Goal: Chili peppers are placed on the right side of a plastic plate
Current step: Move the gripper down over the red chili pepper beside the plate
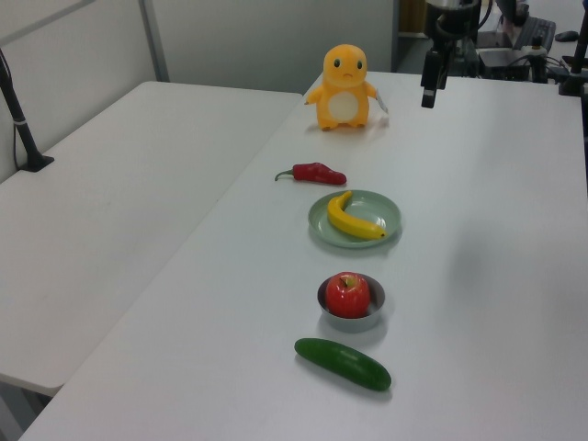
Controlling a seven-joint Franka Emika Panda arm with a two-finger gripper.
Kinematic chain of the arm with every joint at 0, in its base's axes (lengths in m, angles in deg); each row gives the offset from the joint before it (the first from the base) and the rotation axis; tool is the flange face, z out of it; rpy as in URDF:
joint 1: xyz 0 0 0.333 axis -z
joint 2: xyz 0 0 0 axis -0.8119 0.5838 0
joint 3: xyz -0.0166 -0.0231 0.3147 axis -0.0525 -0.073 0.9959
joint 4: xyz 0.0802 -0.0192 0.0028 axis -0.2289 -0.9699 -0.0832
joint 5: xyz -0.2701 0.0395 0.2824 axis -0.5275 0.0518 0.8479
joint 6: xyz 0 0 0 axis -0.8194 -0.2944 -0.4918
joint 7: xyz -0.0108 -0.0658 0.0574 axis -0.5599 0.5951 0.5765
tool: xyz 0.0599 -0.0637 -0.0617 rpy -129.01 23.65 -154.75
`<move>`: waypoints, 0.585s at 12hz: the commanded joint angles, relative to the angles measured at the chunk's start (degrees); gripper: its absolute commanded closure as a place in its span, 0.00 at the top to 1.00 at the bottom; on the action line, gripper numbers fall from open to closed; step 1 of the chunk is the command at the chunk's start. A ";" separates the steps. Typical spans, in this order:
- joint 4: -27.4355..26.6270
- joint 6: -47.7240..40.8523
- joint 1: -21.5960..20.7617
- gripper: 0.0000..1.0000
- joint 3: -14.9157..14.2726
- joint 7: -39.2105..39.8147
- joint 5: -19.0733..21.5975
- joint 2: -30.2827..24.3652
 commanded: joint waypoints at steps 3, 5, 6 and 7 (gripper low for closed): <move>0.53 13.61 1.38 1.00 -0.49 -3.25 0.56 5.55; 2.20 21.63 2.00 1.00 -0.57 -2.46 -0.05 9.69; 2.47 23.92 2.79 1.00 -0.57 -2.11 -0.06 11.10; 2.56 26.90 2.97 1.00 -0.57 -0.36 -0.23 12.68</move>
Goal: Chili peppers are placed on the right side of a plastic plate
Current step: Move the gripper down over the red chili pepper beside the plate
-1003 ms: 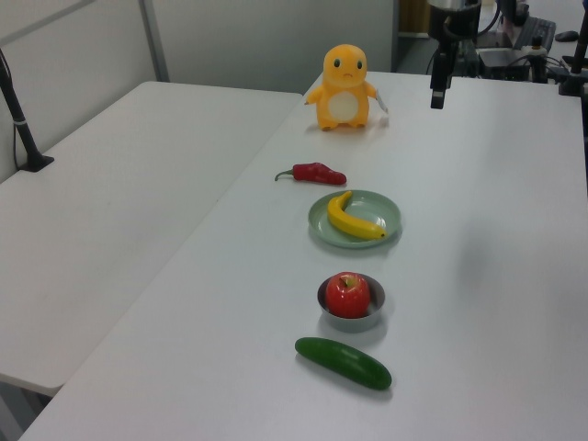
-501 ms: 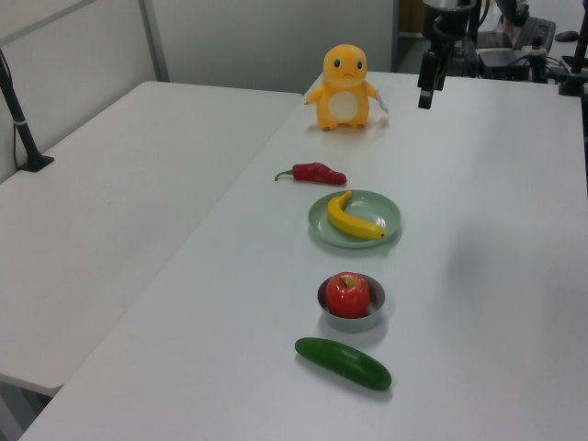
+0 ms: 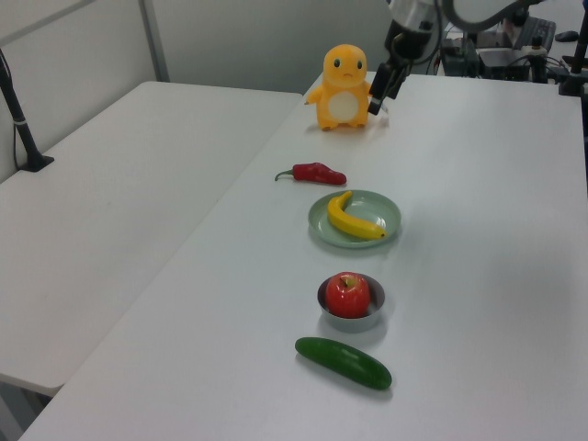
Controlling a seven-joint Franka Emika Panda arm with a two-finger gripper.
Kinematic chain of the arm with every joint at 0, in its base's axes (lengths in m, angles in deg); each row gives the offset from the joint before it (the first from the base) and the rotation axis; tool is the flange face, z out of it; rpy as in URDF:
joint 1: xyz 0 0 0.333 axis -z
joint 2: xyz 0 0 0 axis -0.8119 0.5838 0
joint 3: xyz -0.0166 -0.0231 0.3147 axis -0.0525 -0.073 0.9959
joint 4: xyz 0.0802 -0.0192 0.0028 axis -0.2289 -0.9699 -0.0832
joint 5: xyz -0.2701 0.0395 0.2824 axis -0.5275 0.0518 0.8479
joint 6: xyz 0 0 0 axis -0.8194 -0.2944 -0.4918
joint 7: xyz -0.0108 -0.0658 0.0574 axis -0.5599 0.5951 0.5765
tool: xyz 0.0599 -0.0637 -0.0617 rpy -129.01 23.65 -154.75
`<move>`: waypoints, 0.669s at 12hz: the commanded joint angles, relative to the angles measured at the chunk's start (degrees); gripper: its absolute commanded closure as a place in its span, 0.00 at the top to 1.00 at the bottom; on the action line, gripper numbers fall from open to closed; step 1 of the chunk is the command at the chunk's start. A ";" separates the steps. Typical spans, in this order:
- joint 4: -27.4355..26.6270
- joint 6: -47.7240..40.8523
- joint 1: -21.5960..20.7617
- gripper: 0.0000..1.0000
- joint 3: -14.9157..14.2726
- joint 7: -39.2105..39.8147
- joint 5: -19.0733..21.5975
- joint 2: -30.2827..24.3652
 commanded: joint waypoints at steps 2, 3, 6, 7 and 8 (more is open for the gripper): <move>6.97 8.57 1.04 1.00 -0.30 3.15 -2.36 10.26; 10.22 8.58 1.21 1.00 -0.30 2.97 -4.28 13.43; 16.65 8.75 2.88 1.00 -0.39 2.88 -7.37 20.56; 18.14 8.75 3.67 1.00 -0.39 2.88 -8.77 22.67; 18.86 8.84 4.37 1.00 -0.39 2.88 -10.18 24.52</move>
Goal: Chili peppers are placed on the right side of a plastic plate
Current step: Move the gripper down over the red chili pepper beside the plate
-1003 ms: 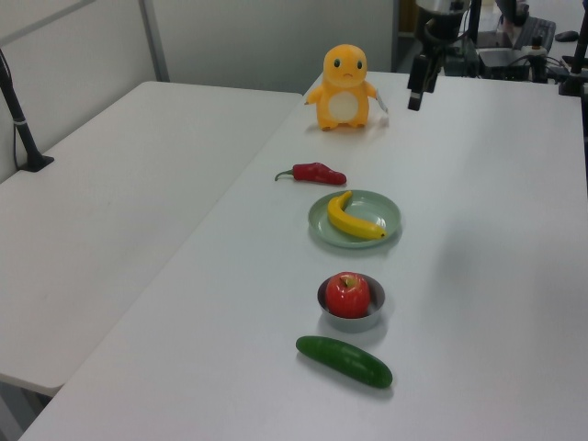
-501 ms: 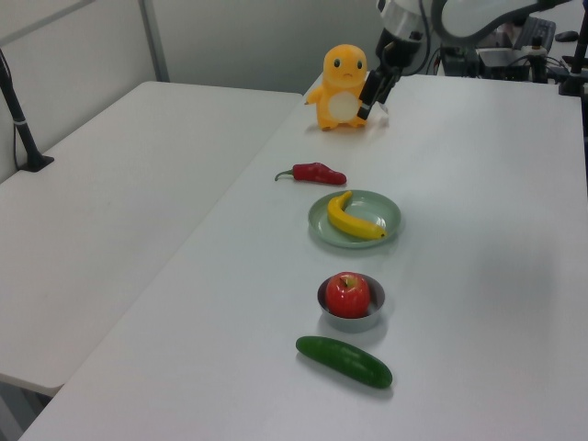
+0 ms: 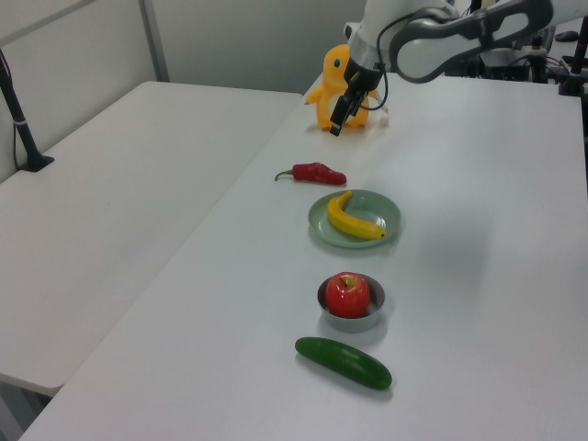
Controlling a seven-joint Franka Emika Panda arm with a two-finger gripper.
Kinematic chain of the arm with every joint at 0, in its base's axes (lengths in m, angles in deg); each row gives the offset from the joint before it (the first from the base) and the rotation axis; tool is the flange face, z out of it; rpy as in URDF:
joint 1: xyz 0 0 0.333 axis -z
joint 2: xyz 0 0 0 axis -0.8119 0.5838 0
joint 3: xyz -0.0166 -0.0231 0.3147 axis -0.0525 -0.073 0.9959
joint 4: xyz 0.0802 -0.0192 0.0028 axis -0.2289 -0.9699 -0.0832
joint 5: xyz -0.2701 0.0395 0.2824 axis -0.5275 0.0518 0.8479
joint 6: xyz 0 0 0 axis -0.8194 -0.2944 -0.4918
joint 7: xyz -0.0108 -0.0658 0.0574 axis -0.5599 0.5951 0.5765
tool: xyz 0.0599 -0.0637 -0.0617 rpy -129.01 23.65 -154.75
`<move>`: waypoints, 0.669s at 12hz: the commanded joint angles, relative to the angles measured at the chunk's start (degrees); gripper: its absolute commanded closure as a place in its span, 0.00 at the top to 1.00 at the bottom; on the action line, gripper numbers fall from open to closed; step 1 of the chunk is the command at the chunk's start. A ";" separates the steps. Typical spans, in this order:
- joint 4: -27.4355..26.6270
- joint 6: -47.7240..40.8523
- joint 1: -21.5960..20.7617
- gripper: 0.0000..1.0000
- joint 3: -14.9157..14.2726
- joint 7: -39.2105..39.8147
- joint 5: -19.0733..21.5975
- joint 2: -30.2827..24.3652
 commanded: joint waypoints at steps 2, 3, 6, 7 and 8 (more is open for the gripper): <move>5.21 1.51 1.86 1.00 -0.30 0.85 -5.54 8.58; 5.21 1.69 1.78 1.00 -0.30 0.85 -6.34 9.82; 5.30 4.59 1.42 1.00 -0.12 -0.72 -7.05 12.46; 5.39 5.11 1.25 1.00 -0.03 -2.47 -7.31 12.73; 5.47 5.47 0.99 1.00 0.14 -3.53 -7.57 12.99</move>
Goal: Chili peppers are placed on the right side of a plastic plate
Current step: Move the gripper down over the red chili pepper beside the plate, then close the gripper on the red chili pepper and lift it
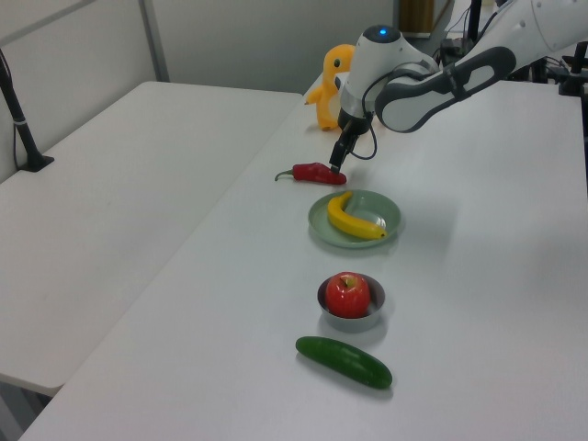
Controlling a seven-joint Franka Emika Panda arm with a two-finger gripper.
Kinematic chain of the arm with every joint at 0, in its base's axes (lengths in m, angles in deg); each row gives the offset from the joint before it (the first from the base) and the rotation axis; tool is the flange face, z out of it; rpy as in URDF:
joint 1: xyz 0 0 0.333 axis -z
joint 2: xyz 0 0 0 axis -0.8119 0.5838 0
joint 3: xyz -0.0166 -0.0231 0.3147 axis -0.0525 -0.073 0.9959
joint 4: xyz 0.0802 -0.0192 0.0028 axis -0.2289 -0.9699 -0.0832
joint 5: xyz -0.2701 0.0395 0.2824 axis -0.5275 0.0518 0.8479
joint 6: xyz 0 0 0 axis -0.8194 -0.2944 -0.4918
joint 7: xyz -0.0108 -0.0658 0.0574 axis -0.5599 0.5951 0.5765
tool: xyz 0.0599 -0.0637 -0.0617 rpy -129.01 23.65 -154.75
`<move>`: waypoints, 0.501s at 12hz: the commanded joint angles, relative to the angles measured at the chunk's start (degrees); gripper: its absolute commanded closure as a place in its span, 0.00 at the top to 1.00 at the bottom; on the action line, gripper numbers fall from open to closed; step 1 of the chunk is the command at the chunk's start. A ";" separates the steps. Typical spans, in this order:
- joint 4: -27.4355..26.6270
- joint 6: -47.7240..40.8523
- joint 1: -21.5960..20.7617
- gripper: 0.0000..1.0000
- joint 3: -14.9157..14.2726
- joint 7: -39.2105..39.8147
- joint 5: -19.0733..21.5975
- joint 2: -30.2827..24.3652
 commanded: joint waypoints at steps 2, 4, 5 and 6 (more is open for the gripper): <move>2.51 2.88 -1.36 1.00 0.23 -5.95 -1.49 2.62; 3.75 5.60 -1.54 1.00 0.14 -8.08 -1.92 5.26; 3.84 6.92 -1.45 0.99 0.14 -8.17 -2.27 5.70; 3.84 7.02 -1.45 0.93 0.14 -8.52 -2.28 5.71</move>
